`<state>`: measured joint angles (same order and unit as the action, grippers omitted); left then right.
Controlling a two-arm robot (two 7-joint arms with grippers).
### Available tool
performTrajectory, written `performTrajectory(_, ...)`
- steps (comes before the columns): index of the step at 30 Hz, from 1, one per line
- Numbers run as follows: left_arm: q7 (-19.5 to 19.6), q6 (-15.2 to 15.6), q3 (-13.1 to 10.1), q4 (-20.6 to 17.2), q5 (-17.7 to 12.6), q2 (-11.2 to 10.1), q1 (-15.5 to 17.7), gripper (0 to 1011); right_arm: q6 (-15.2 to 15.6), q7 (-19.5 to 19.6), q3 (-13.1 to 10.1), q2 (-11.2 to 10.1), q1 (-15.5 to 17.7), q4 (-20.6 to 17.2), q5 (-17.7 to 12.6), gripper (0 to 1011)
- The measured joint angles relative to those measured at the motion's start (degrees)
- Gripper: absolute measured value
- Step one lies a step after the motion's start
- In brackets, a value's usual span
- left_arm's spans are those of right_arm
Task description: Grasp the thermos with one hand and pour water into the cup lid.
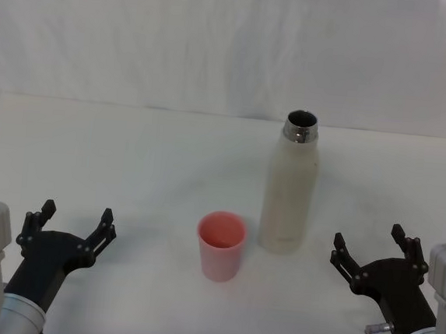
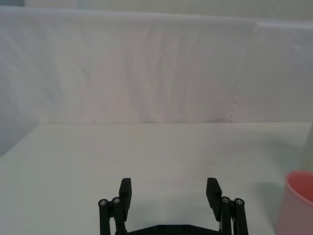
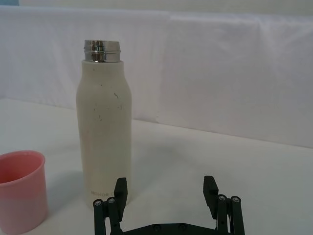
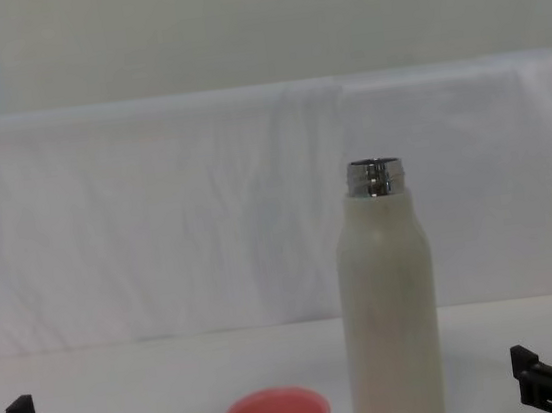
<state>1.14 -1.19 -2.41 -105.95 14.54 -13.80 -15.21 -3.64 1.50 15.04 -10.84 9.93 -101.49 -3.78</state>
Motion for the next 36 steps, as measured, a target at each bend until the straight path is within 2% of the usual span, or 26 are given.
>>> performTrajectory(17,0.0,0.0,0.0,0.0,0.0,0.0,0.0,1001,0.0,0.0,0.0,0.0,0.0,0.0,0.0,1001)
performTrajectory(22,0.0,0.0,0.0,0.0,0.0,0.0,0.0,1001,0.32,-0.45,-0.8,0.26,0.65,-0.91,0.15,1001)
performTrajectory(30,0.0,0.0,0.0,0.0,0.0,0.0,0.0,1001,1.08,-3.16,-2.38,-0.04,1.43,-2.67,0.13,1001)
performTrajectory(36,0.0,0.0,0.0,0.0,0.0,0.0,0.0,1001,3.15,-6.73,-2.86,-1.14,1.16,-3.81,0.35,1001)
